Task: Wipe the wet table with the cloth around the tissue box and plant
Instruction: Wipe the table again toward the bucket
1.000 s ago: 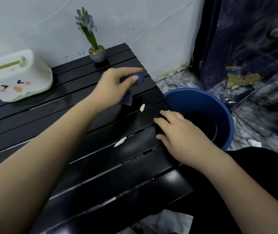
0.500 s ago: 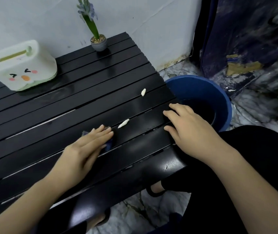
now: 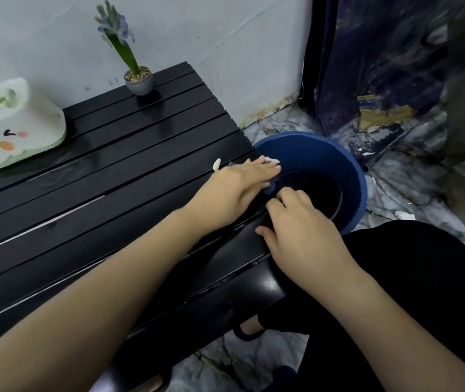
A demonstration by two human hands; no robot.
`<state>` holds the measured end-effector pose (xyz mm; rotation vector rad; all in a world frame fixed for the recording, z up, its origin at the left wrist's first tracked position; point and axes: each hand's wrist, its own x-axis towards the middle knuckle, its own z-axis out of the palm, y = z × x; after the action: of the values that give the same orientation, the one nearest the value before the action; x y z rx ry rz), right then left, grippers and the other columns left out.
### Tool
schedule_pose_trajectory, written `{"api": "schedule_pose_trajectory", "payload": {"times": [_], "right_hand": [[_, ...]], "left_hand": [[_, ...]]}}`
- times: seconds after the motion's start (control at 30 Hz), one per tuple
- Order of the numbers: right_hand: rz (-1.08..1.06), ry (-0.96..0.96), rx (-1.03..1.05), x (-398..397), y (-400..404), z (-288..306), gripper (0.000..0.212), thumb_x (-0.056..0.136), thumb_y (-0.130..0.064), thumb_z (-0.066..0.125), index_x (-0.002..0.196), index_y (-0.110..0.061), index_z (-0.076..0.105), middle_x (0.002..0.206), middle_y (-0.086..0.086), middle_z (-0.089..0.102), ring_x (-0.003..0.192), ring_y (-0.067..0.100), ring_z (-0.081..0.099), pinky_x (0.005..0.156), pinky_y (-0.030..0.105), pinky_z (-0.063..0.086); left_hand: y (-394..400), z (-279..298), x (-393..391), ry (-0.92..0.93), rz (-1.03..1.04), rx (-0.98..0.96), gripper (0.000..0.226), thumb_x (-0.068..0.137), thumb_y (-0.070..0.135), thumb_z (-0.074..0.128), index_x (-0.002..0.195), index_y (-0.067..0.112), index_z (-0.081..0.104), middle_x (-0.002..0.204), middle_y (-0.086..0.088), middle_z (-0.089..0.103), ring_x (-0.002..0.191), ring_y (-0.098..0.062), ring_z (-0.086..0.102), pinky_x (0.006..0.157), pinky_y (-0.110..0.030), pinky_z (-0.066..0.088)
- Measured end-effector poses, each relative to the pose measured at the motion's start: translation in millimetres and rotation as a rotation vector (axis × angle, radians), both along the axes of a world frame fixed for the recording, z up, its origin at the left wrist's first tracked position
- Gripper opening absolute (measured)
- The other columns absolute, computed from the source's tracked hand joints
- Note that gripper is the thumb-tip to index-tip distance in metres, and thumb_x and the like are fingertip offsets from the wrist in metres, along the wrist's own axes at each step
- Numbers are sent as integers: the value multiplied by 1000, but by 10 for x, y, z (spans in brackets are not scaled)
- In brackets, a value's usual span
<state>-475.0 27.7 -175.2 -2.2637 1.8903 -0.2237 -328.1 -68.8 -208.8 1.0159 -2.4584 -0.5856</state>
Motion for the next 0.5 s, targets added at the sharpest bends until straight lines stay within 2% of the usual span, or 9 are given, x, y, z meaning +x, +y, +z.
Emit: {"api": "schedule_pose_trajectory", "payload": {"times": [0.03, 0.1, 0.13, 0.17, 0.2, 0.23, 0.27, 0.33, 0.5], "right_hand": [[4, 4, -1, -4, -2, -1, 25, 91, -34, 62, 101, -11, 60, 104, 4, 52, 98, 21, 50, 71, 30, 47], [13, 0, -2, -18, -3, -2, 26, 91, -34, 62, 103, -12, 60, 105, 4, 51, 99, 21, 49, 71, 30, 47], [17, -3, 1, -26, -3, -2, 27, 92, -34, 61, 107, -12, 60, 107, 4, 51, 101, 20, 48, 72, 29, 47], [20, -8, 3, -34, -2, -3, 29, 93, -36, 59, 111, -13, 59, 110, 3, 50, 104, 20, 47, 74, 29, 47], [23, -15, 5, -43, -2, -5, 31, 94, -37, 57, 114, -14, 58, 113, 3, 49, 107, 19, 46, 75, 28, 46], [25, -23, 7, -48, -4, -8, 32, 94, -38, 56, 116, -14, 57, 115, 2, 49, 109, 19, 45, 76, 28, 46], [28, -28, 6, -52, -7, -12, 32, 95, -38, 55, 116, -14, 58, 115, 3, 49, 109, 20, 45, 76, 28, 47], [34, -28, -7, -59, -17, -29, 31, 94, -37, 57, 113, -13, 59, 114, 4, 50, 108, 21, 47, 75, 28, 48], [32, -15, -36, -77, -12, -90, 28, 88, -35, 65, 103, -11, 65, 105, 5, 56, 98, 22, 54, 70, 29, 52]], "left_hand": [[-58, 57, -72, 42, 4, 57, 35, 99, 6, 57, 133, 7, 61, 134, -6, 64, 134, -11, 49, 118, -15, 25], [-124, 202, -138, 144, 60, 140, 35, 99, 12, 59, 133, 11, 62, 127, -1, 68, 124, -10, 60, 109, -24, 43], [-136, 285, -122, 179, 108, 155, 35, 99, 14, 59, 133, 14, 63, 121, 5, 71, 109, -8, 67, 99, -23, 50], [-144, 354, -69, 208, 157, 157, 35, 98, 15, 60, 133, 16, 63, 111, 11, 72, 92, -3, 70, 87, -17, 52], [-134, 412, 10, 230, 202, 146, 35, 98, 14, 60, 133, 16, 63, 105, 16, 71, 85, 3, 69, 82, -13, 50], [-115, 456, 120, 237, 244, 118, 35, 98, 13, 60, 133, 15, 63, 108, 15, 70, 93, 6, 68, 87, -10, 48], [-86, 471, 260, 220, 278, 77, 36, 98, 12, 60, 134, 13, 62, 118, 10, 69, 110, 4, 64, 98, -10, 43], [-26, 414, 641, 144, 329, 3, 38, 98, 10, 60, 135, 12, 60, 133, 5, 60, 132, -5, 50, 112, -14, 33], [328, 98, 1575, 6, 499, 5, 40, 95, 7, 59, 134, 13, 60, 136, 12, 56, 137, -7, 45, 118, -24, 31]]}}
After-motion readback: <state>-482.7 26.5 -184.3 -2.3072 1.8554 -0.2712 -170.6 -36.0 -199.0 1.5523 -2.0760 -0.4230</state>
